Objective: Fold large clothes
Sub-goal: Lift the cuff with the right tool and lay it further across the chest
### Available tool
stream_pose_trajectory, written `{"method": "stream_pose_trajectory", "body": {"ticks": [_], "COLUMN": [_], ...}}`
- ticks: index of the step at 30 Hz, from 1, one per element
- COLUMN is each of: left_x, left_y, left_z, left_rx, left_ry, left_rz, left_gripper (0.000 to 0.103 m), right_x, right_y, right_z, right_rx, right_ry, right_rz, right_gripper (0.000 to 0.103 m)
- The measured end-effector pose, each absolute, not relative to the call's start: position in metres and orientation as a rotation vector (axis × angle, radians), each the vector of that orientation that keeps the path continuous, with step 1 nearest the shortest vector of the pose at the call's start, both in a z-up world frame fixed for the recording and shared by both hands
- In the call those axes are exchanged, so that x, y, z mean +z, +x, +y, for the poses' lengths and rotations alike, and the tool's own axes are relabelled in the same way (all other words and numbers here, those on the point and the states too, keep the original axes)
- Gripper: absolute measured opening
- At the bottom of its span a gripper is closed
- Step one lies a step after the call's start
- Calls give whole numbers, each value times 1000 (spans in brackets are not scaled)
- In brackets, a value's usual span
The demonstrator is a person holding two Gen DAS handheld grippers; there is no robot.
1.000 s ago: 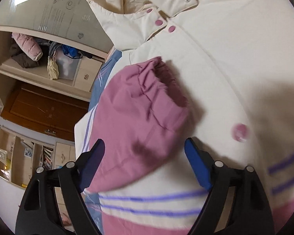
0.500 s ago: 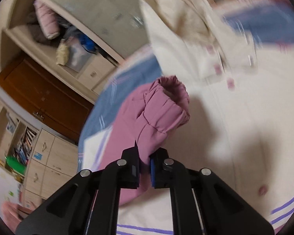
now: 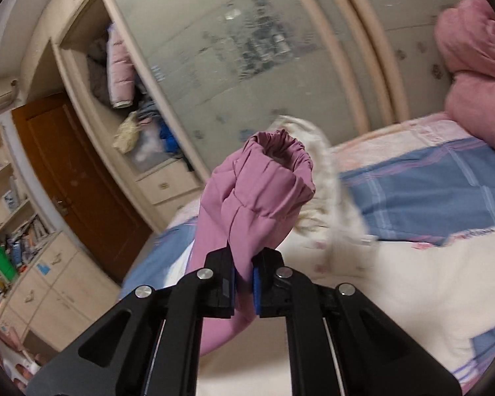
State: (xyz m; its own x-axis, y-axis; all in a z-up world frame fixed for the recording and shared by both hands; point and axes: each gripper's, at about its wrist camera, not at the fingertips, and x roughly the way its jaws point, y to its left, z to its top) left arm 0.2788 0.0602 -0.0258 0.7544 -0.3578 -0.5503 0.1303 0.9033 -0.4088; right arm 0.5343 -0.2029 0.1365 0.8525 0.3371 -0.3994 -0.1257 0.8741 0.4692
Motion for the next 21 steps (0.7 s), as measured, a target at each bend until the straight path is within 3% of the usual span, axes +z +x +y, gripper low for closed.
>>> {"method": "stream_pose_trajectory", "body": {"ticks": [16,18,19,20,21], "left_x": [-35,-36,-36,-37,-37], "left_y": [283,282,282,283,283], "left_z": [42,39,38,37,35], "left_rx": [-312,-310,-310,-308,-306], "left_ry": [-333,-322,-316,-308,-297], "left_rz": [710,710,709,709,711], "left_gripper": [101,101,101,101,101], "right_x": [-56,-69,-77,-83,-84], "right_y": [499,501,503,502,499], "right_z": [-297,-300,-301,-302,-302], "right_rx": [-20,-36,-48,-71,-92], "right_ry": [578,607,611,602,589], "right_rz": [724,758,787,813,815], "right_gripper": [9,14,25,49,59]}}
